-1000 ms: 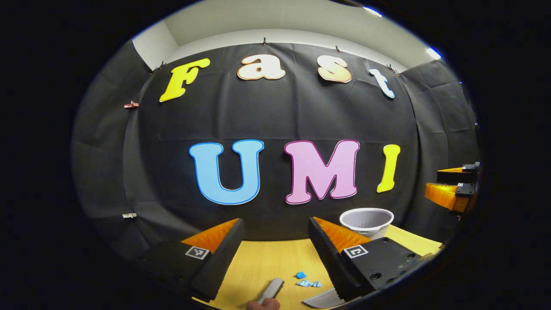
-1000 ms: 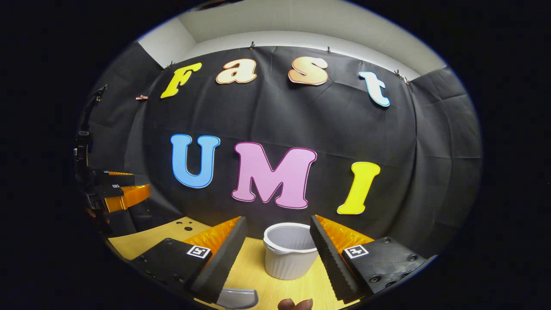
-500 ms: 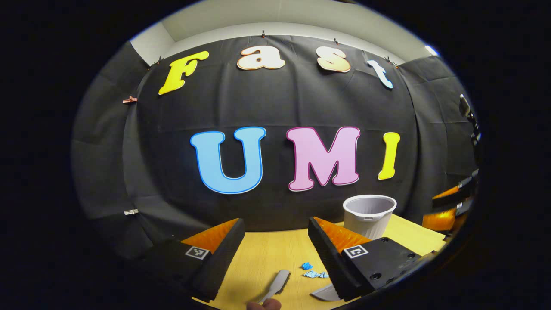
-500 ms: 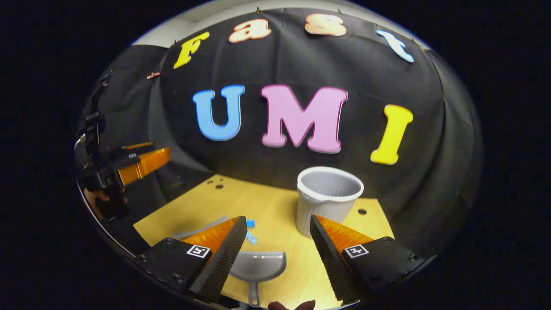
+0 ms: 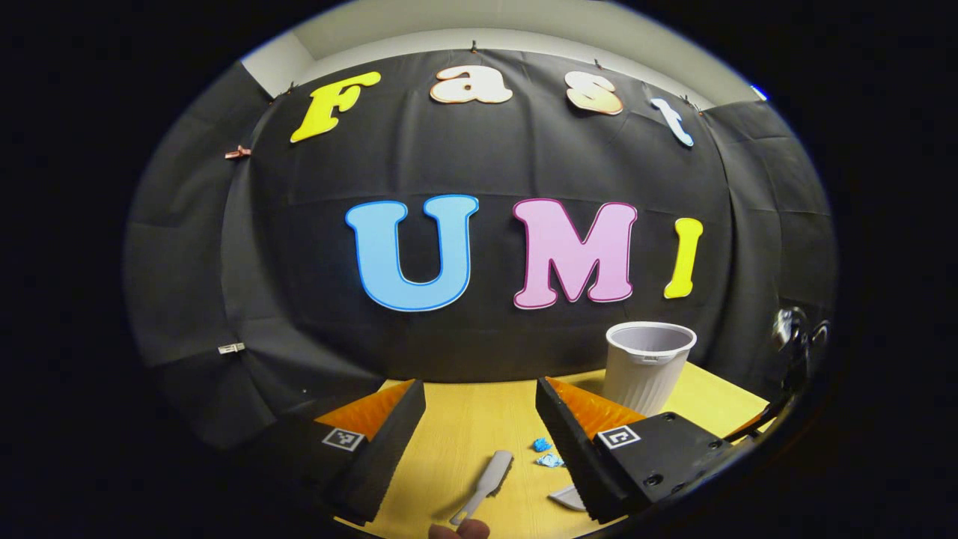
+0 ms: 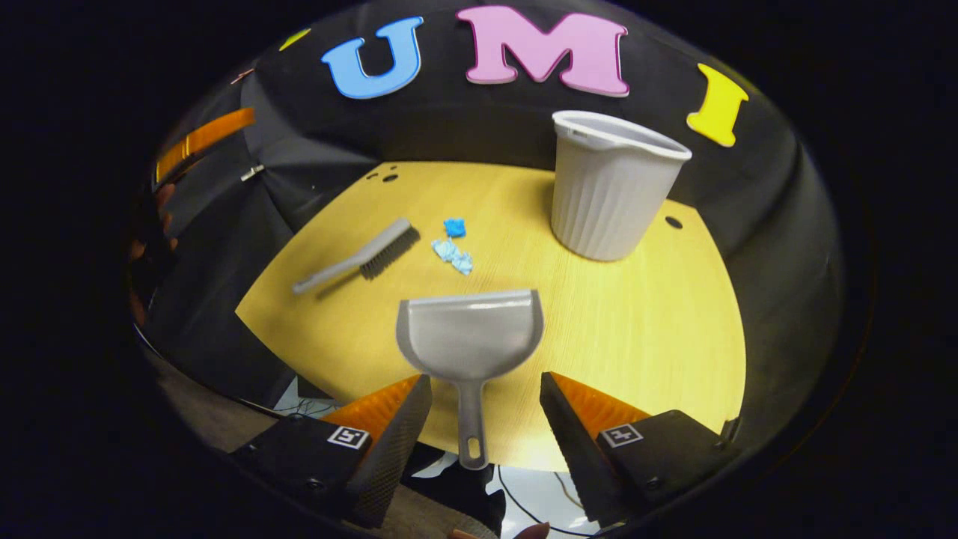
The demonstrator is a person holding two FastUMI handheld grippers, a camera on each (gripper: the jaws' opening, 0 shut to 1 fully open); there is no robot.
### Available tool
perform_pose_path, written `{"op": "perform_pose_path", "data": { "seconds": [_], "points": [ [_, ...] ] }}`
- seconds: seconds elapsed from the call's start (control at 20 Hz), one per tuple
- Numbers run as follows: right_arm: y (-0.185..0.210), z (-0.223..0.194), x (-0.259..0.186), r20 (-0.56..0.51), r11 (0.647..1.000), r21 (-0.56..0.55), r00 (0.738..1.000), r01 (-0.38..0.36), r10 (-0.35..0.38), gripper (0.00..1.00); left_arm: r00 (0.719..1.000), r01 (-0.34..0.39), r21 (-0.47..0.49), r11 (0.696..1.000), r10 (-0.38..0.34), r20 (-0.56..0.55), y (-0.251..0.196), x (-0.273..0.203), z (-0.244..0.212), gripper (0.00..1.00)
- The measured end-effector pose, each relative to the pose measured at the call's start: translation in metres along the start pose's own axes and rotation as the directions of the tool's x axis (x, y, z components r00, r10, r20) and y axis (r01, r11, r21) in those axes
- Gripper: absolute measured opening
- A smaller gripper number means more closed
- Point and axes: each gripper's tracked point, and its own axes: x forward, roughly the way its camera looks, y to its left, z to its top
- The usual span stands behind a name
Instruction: Pick up the small broom and dustpan from the desktop, sweep the trash into the dustpan with the broom, and then empty the trash into the garbage bin.
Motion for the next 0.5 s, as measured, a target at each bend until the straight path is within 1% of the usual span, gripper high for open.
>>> {"op": "perform_pose_path", "data": {
  "seconds": [0.15, 0.3, 0.4, 0.5],
  "points": [
    [0.001, -0.025, 0.037, -0.107, 1.0, -0.022, 0.994, 0.007, -0.009, 0.95, 1.0, -0.006, 0.013, 1.0, 0.006, -0.008, 0.013, 0.0, -0.005, 0.97],
    [0.003, -0.048, 0.068, -0.185, 1.0, -0.004, 0.983, 0.009, -0.01, 0.95, 1.0, 0.0, 0.034, 0.999, 0.001, -0.01, 0.022, -0.002, -0.008, 0.97],
    [0.001, -0.059, 0.087, -0.231, 1.0, -0.008, 0.972, 0.031, -0.031, 0.94, 1.0, 0.01, 0.042, 0.999, -0.009, -0.01, 0.026, -0.004, -0.009, 0.97],
    [0.001, -0.063, 0.102, -0.252, 0.999, -0.004, 0.966, 0.049, -0.049, 0.94, 1.0, 0.02, 0.039, 0.999, -0.02, -0.013, 0.03, -0.005, -0.014, 0.97]
  ]
}}
